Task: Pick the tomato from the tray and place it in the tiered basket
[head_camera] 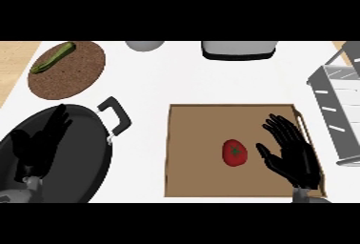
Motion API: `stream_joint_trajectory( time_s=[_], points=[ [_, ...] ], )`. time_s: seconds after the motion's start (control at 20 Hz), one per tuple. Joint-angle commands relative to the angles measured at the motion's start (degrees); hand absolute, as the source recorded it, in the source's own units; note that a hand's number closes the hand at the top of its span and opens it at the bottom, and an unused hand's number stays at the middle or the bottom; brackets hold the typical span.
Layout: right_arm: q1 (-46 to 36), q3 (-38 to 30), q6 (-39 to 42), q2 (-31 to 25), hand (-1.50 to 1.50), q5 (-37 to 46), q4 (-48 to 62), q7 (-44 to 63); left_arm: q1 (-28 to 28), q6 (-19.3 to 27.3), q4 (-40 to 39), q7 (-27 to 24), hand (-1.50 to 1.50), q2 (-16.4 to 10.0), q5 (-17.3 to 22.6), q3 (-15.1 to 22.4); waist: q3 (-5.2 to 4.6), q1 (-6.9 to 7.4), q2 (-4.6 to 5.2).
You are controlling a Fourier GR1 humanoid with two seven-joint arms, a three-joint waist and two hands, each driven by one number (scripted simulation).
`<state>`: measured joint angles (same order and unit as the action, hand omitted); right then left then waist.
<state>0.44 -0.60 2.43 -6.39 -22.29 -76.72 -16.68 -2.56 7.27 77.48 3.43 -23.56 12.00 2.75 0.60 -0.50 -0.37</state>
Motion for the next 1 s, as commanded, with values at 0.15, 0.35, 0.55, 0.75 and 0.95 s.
stream_joint_trajectory(
  time_s=[0.15, 0.35, 0.55, 0.75, 0.95],
  points=[
    [4.7, 7.2, -11.0, -13.7, -1.5, 23.5, -0.5, 7.4, 5.4, -2.7, -1.6, 1.1, 0.0, -2.0, 0.8, -0.2, -1.07, 1.48, 0.22],
    [2.8, 13.8, -6.2, -15.9, -1.5, 26.1, -7.1, 20.6, 2.5, -3.9, -2.9, 2.7, 0.0, -3.7, 1.7, -2.3, -0.82, 0.48, 0.32],
    [-2.7, 14.7, 4.0, -20.5, -1.5, 21.4, -14.4, 33.1, 6.7, -4.9, 0.2, 1.9, 0.0, -3.4, 2.0, -2.0, -0.73, 1.25, 0.17],
    [-7.7, 14.0, 4.2, -17.9, -1.5, 20.7, -18.1, 43.3, 8.7, -4.3, 1.2, 0.9, 0.0, -1.0, 0.0, -1.4, -0.64, 0.92, 0.3],
    [-10.4, 13.1, 7.7, -17.8, -1.5, 17.8, -20.4, 52.6, 7.3, -6.4, 3.1, 4.2, 0.0, -3.6, 1.1, -4.0, -0.61, 0.8, 0.28]
  ],
)
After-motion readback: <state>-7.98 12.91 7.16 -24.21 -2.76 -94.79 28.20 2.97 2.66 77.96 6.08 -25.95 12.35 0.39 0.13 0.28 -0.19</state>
